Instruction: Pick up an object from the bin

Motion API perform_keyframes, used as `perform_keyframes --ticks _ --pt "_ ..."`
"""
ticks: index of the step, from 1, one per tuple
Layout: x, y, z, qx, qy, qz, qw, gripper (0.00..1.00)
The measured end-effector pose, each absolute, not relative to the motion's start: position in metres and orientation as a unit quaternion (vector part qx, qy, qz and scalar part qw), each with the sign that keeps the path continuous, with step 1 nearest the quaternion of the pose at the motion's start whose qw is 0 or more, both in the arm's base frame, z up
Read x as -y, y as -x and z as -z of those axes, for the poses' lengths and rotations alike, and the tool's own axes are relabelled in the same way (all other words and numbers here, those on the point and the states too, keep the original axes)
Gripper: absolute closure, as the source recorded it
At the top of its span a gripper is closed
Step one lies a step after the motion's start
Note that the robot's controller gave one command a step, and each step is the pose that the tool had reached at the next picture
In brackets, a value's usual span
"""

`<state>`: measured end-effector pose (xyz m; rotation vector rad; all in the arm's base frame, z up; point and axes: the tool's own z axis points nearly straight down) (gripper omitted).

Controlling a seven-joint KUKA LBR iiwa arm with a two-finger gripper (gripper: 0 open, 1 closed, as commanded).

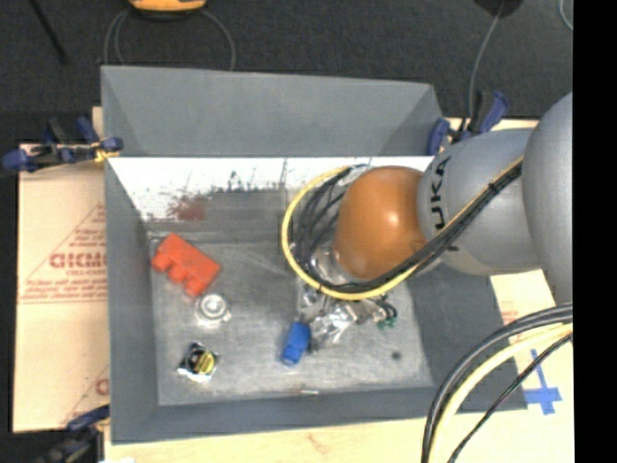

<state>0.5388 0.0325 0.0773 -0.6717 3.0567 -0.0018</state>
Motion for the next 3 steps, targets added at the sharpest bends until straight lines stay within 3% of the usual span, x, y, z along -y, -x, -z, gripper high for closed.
perform_keyframes --ticks 2,3 --pt "-0.052 -0.535 -0.08 -0.978 0.211 -0.001 0.004 1.0" --pt "-0.093 -0.5 -0.075 -0.962 0.273 0.001 0.007 1.0"
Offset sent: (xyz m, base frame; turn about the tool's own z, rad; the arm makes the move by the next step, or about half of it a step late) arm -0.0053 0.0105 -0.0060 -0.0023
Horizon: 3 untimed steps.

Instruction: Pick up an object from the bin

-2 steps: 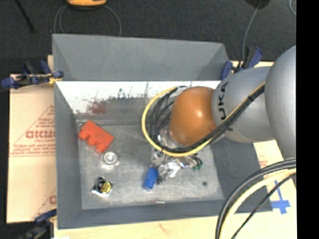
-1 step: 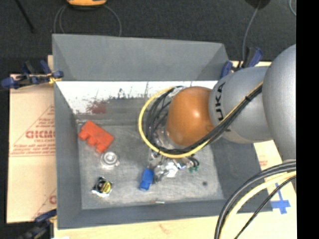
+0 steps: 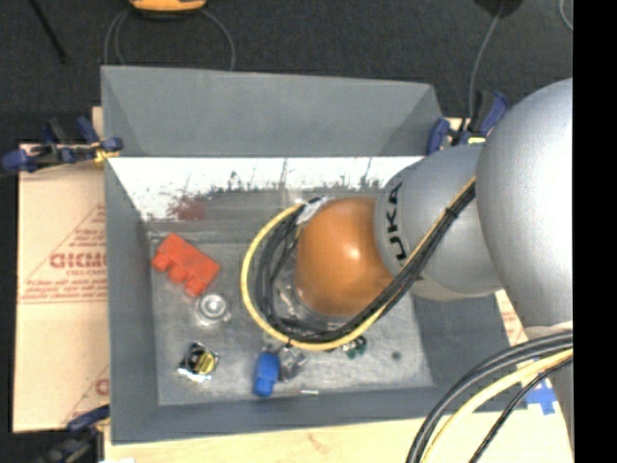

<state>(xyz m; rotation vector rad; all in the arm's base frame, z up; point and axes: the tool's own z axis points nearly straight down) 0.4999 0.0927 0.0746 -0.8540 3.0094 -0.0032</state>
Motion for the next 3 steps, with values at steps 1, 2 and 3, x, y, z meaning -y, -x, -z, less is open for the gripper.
perform_keyframes --ticks 1,2,3 --pt "-0.131 -0.494 -0.089 -0.967 0.253 -0.002 0.003 1.0" --pt "-0.129 -0.494 -0.088 -0.968 0.252 -0.002 0.003 0.0" --pt "-0.16 -0.483 -0.093 -0.957 0.29 0.001 0.005 0.0"
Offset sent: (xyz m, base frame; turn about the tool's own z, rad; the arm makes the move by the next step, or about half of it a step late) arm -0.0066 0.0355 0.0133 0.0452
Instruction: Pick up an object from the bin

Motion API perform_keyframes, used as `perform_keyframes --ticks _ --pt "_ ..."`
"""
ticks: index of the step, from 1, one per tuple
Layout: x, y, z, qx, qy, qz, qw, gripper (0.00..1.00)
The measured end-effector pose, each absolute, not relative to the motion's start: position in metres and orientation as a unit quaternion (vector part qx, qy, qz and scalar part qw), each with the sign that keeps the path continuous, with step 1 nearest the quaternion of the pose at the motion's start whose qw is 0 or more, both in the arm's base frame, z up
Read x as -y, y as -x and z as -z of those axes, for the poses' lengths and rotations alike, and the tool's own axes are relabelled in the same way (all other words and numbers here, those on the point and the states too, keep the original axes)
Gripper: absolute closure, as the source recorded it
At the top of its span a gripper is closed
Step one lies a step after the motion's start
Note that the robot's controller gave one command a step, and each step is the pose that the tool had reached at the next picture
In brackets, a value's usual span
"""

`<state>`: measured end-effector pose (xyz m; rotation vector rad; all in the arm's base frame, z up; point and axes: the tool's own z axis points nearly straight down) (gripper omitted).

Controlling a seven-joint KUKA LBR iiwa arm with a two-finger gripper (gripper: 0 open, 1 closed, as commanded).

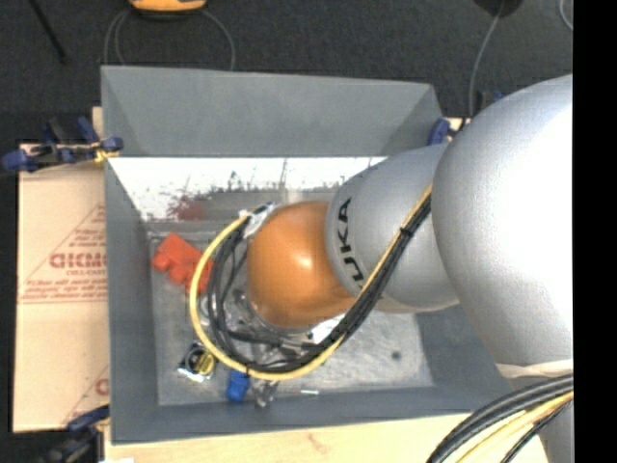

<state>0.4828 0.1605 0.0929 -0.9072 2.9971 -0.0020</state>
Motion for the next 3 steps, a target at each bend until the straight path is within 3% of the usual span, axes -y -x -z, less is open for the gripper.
perform_keyframes --ticks 1,2,3 --pt "-0.159 -0.481 -0.091 -0.958 0.288 0.0 0.002 1.0" --pt "-0.168 -0.487 -0.199 -0.917 0.399 0.0 0.005 1.0" --pt "-0.183 -0.534 -0.289 -0.856 0.516 0.001 0.005 1.0"
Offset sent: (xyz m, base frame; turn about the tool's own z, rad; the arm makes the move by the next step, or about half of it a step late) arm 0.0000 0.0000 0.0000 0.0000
